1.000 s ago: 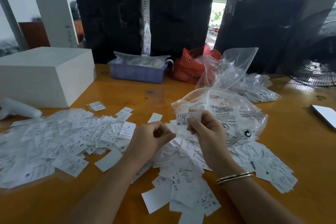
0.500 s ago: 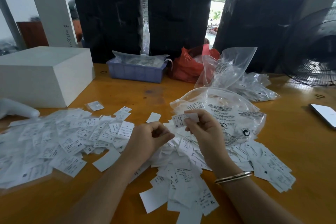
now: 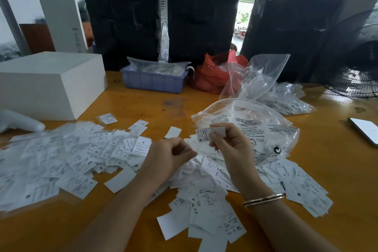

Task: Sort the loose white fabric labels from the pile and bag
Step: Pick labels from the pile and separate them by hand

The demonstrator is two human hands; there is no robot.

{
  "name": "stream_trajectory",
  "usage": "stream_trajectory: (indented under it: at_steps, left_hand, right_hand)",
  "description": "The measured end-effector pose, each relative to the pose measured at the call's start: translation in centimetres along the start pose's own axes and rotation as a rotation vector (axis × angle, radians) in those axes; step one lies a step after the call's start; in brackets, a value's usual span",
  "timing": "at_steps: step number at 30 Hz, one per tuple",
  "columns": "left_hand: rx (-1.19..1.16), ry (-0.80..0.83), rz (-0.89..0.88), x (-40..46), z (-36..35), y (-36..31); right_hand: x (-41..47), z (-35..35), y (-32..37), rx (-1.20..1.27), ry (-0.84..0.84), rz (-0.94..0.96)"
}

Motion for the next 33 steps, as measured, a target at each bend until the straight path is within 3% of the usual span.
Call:
stream_trajectory:
  at_steps: [14, 20, 27, 33]
  left_hand:
    - [-0.050, 0.008, -0.059, -0.1, 0.4, -0.3]
    - [-0.122, 0.051, 0.041, -0.2, 0.0, -0.5]
    - [-0.306, -0.008, 0.186, 0.0, 0.1, -0.1]
    - [-0.234, -0.027, 0.196, -0.1, 0.2, 0.1]
  right_hand:
    - [0.0, 0.4, -0.6, -0.214, 0.123, -0.018]
    - [-0.2, -0.4, -1.5, -0.417, 0.257, -0.072]
    - [0.0, -0.2, -1.4, -0.319, 0.034, -0.088]
    - [-0.5, -1.3, -1.6, -0.363, 0.222, -0.093]
Point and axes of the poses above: each hand's wrist, its own x-axis towards the middle knuckle, its own z-axis out of the back of the hand, y = z × x, the point moved 2 cm from there along x, towards the middle knuckle, and after that the axes turned 3 degrees about x, right-handed, at the moved point
